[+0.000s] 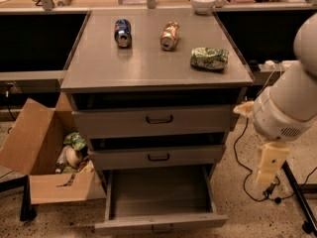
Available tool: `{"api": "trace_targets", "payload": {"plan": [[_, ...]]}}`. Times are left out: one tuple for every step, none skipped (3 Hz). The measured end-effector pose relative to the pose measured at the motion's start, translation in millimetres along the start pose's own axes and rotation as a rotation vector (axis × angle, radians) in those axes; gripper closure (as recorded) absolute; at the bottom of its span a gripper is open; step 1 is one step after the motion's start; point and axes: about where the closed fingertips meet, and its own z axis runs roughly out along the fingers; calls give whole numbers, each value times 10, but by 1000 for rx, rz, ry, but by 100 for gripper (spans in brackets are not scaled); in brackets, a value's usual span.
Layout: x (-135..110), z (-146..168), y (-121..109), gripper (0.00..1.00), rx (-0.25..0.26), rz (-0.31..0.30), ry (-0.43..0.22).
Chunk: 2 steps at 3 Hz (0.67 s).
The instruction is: Close bottom drawer
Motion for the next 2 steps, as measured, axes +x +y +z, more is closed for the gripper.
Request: {"api": "trace_targets", "payload": {"plan": [[146, 858, 242, 0, -124, -3, -26], [196, 1407, 423, 0, -201, 33, -61]]}}
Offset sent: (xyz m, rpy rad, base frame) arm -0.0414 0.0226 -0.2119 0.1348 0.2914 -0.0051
